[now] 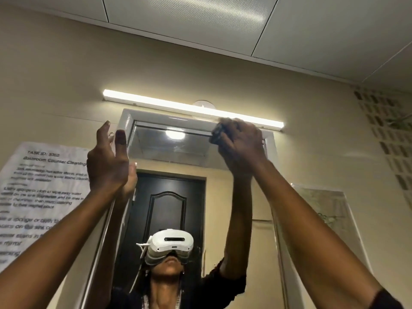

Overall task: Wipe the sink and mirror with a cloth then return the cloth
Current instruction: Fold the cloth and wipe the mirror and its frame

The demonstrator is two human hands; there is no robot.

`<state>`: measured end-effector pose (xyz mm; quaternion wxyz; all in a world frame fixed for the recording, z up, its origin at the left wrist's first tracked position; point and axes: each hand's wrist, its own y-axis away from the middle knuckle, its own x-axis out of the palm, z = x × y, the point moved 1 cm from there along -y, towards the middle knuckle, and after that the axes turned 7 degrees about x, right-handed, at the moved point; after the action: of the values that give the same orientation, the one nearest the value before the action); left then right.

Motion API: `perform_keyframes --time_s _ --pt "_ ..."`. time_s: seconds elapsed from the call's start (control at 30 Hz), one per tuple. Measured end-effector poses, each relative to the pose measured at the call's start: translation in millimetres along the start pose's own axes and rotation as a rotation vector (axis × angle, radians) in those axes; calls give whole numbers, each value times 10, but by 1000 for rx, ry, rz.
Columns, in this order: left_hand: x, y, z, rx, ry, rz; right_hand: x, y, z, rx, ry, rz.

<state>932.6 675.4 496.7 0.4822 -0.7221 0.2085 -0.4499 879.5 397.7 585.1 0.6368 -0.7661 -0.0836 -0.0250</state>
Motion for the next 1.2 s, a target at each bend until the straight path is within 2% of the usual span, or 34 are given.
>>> perform_keyframes --time_s 0.13,0.33,0.5,0.6,0.77,0.97,1.07,1.13,1.2 --pt "-14 6 -39 -19 37 -15 -93 231 -388 257 68 39" --pt "-61 14 -86 -63 59 -23 -248 720 -195 453 75 157" --pt "-28 -10 -38 -16 57 47 -439 1828 102 462 60 172" --pt "-10 -28 17 15 89 82 -459 2092 121 455 98 212" --pt "-62 4 19 4 196 51 -255 1288 95 405 63 159" --pt "-54 28 82 28 298 43 216 385 524 564 31 34" --pt "-66 9 99 34 359 21 403 240 1120 401 -65 23" --pt "-76 -2 100 28 385 -8 478 216 1586 156 -175 77" --pt "-90 25 74 28 384 -12 563 185 1945 -109 -228 202"
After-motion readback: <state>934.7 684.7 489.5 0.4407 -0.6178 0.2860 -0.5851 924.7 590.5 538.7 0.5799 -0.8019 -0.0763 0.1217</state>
